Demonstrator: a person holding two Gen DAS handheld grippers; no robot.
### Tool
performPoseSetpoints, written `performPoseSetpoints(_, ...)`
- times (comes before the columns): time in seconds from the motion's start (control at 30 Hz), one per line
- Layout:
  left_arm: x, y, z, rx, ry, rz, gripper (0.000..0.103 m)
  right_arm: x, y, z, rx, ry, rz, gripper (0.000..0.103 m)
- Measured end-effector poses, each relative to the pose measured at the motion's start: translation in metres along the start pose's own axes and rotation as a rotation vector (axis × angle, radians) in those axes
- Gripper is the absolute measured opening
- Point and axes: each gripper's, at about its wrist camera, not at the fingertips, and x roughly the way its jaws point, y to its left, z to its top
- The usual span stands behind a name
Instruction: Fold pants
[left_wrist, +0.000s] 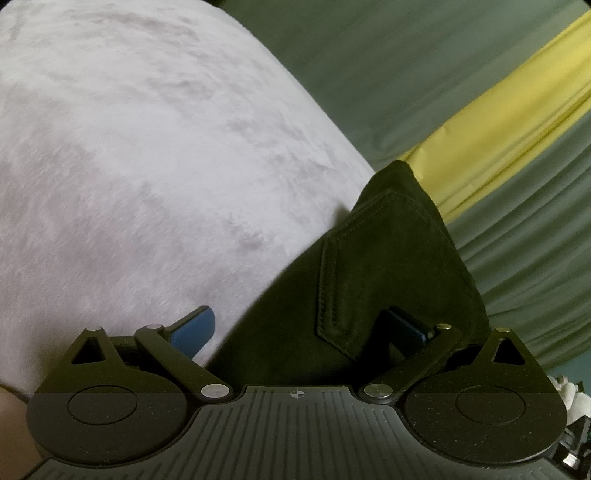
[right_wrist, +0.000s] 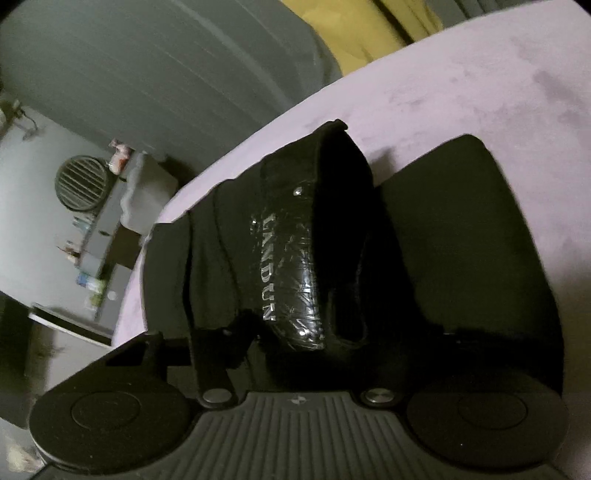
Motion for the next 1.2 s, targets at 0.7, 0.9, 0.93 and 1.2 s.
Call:
performPoseSetpoints(0.7,-0.021,-0.019,-0.006,0.150,-0.175,0.034,0.102,-0.069,0.098,-0.014,-0.464,-0.275,-0.112,0.028)
performPoseSetpoints(0.9,-0.002,-0.028,-0.008,0.225,-0.077,0.092,0.102,-0.069,0.049,-0.020,-0.434,-0.241,-0.337,0.032)
performPoseSetpoints(0.93,0.003,-0.032,-0.010,0.258,-0.053,0.116,0.102,-0.058,0.036,-0.019,-0.419,-0.195,-0.415,0.039)
performPoseSetpoints(1.2,-0.001,-0.031,-0.010,0.251,-0.088,0.120,0.102,-0.074,0.023,0.005,-0.228,-0.187,-0.458,0.069)
